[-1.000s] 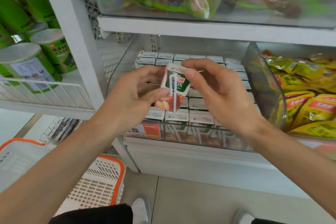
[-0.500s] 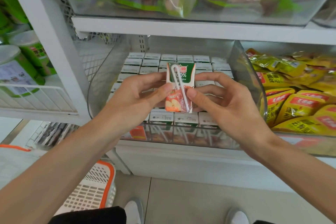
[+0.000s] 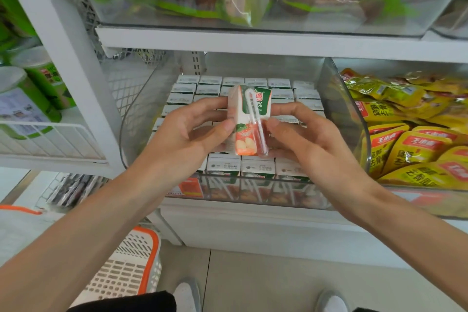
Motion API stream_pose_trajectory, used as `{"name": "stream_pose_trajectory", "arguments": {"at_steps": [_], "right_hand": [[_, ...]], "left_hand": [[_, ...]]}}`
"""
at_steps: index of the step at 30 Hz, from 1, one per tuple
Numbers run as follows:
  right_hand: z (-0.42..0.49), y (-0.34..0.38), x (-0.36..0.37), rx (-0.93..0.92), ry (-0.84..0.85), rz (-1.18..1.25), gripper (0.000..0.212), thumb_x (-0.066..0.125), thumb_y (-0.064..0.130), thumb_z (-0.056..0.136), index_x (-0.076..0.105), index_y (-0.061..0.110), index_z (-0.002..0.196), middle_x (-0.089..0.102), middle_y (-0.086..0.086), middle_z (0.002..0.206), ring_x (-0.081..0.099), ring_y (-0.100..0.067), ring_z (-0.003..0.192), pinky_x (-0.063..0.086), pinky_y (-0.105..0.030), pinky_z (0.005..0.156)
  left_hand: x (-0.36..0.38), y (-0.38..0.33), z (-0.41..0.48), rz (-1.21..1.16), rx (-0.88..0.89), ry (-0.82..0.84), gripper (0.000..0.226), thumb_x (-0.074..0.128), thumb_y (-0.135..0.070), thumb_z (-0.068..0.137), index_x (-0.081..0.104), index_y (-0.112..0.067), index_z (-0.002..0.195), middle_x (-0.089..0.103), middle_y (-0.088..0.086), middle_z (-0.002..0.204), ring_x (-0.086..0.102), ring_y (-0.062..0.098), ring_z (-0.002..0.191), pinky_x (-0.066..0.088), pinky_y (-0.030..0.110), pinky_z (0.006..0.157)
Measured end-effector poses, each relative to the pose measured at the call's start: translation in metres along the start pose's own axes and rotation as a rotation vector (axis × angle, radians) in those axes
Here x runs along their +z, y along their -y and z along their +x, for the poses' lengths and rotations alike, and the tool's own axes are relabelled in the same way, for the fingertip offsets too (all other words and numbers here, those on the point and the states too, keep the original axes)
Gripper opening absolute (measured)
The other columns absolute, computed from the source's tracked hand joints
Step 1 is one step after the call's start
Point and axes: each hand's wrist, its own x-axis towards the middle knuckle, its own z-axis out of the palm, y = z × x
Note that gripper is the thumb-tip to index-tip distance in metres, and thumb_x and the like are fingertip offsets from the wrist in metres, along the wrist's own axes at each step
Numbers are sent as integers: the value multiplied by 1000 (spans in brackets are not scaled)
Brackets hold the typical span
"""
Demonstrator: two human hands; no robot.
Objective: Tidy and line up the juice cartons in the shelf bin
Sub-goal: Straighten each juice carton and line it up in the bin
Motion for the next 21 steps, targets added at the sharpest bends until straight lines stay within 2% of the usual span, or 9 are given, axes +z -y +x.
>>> {"name": "stream_pose_trajectory", "arguments": {"at_steps": [2,4,8,12,15,17,19,21], "right_hand": [[0,0,2,16,30,-35,20,61,27,105,64,18,123,82,-10,101,80,-23,98,58,-39,103],[1,-1,3,25,58,-66,28,64,36,101,64,23,126,81,-14,105,78,-24,101,53,-42,109],[2,0,1,0,89,-69,41,67,43,92,68,22,127,79,-3,116,77,-19,104,60,-32,98],[3,-2,1,-22,68,-107,37,67,39,96,72,23,129,78,-5,118,77,-17,105,59,-34,102],[4,-2,2,-34,40,-103,35,68,33,99,71,21,132,79,-2,116,77,-14,105,56,-20,99],[5,-2,2,-32,15,-102,38,70,34,97,68,23,133,80,1,111,77,-10,103,56,-16,95],[5,-2,3,-33,-1,-105,34,71,34,97,67,26,130,81,1,106,77,-9,99,57,-17,92],[5,-3,3,-33,-10,-123,30,70,35,98,66,27,126,82,0,104,78,-10,98,60,-25,94]], "left_hand": [[3,-1,-2,13,-8,68,36,67,-30,97,67,-35,133,72,-26,124,70,-5,111,54,11,89],[6,-1,-4,22,-23,138,35,65,-35,96,67,-39,131,70,-29,125,69,-6,113,51,8,94],[6,-2,-5,1,-27,149,32,63,-30,99,69,-36,130,72,-28,123,69,-8,112,51,6,89],[5,0,-5,-19,-48,151,34,62,-27,100,68,-30,133,75,-20,123,71,-2,112,54,9,87],[6,0,-4,-20,-57,149,33,62,-28,100,68,-30,132,77,-17,120,71,-1,111,54,9,87],[6,0,-4,-14,-58,146,33,62,-30,100,69,-31,132,76,-18,120,71,-1,111,54,9,87],[6,0,-4,-5,-58,144,33,63,-31,100,69,-32,132,76,-19,121,71,-2,111,54,9,88],[6,1,-4,-1,-57,138,32,64,-31,99,69,-34,130,76,-21,120,71,-3,110,54,8,86]]}}
